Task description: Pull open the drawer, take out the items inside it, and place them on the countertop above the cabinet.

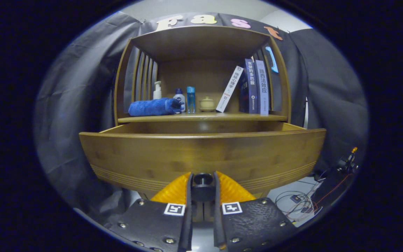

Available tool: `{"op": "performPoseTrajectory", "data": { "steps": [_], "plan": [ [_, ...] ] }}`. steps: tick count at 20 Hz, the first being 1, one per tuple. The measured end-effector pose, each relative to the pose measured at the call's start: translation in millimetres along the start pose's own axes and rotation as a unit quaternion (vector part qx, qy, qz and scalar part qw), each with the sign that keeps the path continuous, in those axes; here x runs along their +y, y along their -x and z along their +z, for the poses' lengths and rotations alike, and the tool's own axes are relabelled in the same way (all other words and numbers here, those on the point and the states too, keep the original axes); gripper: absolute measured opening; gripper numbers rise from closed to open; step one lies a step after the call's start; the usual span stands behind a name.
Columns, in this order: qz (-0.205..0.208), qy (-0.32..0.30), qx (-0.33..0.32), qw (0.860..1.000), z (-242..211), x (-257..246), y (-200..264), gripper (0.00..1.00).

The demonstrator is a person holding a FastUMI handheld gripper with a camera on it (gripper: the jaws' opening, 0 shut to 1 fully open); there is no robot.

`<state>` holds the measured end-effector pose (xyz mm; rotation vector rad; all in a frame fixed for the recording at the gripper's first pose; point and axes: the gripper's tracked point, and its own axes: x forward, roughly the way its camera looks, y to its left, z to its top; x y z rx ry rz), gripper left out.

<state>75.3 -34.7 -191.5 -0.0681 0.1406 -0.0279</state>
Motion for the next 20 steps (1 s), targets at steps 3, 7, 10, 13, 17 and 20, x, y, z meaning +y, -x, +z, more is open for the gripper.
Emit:
{"op": "performPoseTrajectory", "data": {
  "steps": [3, 7, 10, 13, 17, 20],
  "plan": [
    [-0.002, 0.015, 0.001, 1.000, -3, 2, 6, 0.24],
    [0.007, 0.009, 0.010, 1.000, -5, 4, 10, 0.24],
    [0.009, 0.008, 0.009, 1.000, -4, 4, 13, 0.24],
    [0.005, 0.012, 0.011, 1.000, -4, 4, 16, 0.24],
    [-0.001, 0.033, -0.026, 0.999, 13, 4, 35, 0.16],
    [0.000, 0.069, -0.041, 0.997, 12, 5, 43, 0.14]
  ]
}}
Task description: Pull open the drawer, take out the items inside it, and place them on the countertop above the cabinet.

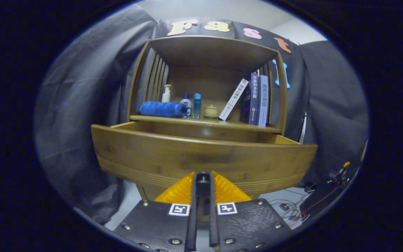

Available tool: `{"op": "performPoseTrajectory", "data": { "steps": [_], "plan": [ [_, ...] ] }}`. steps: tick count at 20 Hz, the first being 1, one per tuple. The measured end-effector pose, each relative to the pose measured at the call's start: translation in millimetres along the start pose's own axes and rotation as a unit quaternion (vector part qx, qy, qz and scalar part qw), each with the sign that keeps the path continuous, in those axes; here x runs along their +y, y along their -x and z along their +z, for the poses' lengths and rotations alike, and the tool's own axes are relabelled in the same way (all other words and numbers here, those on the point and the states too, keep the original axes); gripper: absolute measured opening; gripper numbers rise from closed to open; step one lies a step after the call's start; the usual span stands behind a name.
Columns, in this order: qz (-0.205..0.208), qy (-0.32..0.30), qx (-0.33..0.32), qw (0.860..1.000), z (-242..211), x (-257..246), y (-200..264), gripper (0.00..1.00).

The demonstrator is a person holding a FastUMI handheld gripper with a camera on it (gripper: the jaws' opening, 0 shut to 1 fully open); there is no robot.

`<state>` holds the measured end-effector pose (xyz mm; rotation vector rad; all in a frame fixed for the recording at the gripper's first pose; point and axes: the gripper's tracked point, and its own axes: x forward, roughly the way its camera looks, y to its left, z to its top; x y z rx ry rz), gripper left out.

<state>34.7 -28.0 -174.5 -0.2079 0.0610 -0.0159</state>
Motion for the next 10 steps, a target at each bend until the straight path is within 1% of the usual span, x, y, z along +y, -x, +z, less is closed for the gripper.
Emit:
{"op": "performPoseTrajectory", "data": {
  "steps": [1, 2, 3, 5, 6, 7, 8, 10],
  "plan": [
    [-0.005, 0.004, 0.003, 1.000, -4.1, -3.5, -3.3, 0.14],
    [-0.002, -0.009, 0.007, 1.000, -4.2, -1.7, 0.3, 0.14],
    [-0.002, -0.026, 0.007, 1.000, -6.0, -1.2, -5.7, 0.14],
    [0.003, -0.047, 0.005, 0.999, -4.2, -3.2, -3.0, 0.17],
    [0.001, -0.049, 0.006, 0.999, -3.9, -5.2, -2.2, 0.18],
    [0.001, -0.051, 0.010, 0.999, -6.3, -4.9, -3.7, 0.22],
    [0.000, -0.050, 0.009, 0.999, -6.2, -4.7, -2.6, 0.24],
    [-0.002, -0.048, 0.006, 0.999, -4.7, -4.8, -3.1, 0.24]
  ]
}}
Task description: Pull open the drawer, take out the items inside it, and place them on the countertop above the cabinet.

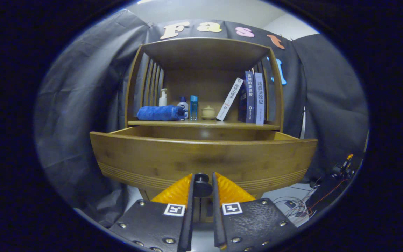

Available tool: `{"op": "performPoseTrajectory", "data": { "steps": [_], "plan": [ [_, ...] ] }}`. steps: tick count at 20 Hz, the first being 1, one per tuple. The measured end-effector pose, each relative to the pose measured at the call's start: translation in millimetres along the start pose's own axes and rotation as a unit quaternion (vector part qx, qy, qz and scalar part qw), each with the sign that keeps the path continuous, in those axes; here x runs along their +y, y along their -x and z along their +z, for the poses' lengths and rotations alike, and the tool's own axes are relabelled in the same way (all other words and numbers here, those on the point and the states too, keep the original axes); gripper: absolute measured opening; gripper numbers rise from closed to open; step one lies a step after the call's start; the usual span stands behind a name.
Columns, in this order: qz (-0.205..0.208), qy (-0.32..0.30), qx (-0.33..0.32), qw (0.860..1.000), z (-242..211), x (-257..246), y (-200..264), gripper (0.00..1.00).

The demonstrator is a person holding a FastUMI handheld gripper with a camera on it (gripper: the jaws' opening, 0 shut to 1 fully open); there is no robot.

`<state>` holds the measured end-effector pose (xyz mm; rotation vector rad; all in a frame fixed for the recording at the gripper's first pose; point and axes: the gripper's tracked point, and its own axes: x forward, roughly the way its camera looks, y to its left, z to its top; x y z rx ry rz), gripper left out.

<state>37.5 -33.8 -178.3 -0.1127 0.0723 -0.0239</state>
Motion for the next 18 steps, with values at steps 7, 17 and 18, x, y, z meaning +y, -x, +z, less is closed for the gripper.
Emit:
{"op": "performPoseTrajectory", "data": {
  "steps": [7, 17, 18],
  "plan": [
    [0.021, -0.019, 0.006, 1.000, 0, 16, -5, 0.49],
    [0.035, 0.004, -0.016, 0.999, 55, 30, 1, 1.00],
    [0.037, 0.004, -0.018, 0.999, 65, 30, 1, 1.00]
  ]
}}
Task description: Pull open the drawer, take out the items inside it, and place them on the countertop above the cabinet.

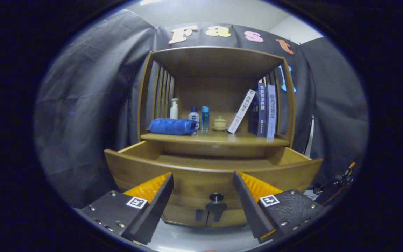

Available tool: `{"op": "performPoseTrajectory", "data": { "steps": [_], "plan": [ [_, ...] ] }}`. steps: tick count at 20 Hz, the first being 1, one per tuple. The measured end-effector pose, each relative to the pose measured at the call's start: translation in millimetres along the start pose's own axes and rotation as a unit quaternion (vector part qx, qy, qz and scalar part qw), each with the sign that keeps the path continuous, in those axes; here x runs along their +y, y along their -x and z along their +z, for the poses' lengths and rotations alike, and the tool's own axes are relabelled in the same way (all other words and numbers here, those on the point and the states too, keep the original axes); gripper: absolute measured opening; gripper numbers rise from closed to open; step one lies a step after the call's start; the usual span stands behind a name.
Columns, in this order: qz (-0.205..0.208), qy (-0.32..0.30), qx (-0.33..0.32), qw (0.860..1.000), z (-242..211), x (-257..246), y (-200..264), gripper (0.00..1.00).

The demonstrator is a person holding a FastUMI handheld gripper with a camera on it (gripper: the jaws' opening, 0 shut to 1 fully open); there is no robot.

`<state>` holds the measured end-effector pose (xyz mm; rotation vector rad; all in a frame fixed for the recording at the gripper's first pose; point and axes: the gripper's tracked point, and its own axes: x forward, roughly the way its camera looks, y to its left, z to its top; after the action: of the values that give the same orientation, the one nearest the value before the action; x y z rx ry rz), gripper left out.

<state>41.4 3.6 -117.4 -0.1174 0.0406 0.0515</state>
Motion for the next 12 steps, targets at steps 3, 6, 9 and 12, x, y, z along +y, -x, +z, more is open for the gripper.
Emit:
{"op": "performPoseTrajectory", "data": {
  "steps": [3, 6, 9, 12],
  "plan": [
    [0.001, 0.005, 0.000, 1.000, 29, -5, -9, 1.00],
    [-0.008, 0.007, 0.036, 0.999, 48, -16, -35, 1.00],
    [-0.006, 0.004, 0.149, 0.989, 29, -27, -78, 1.00],
    [0.003, -0.048, 0.293, 0.955, -14, -28, -106, 1.00]
  ]
}}
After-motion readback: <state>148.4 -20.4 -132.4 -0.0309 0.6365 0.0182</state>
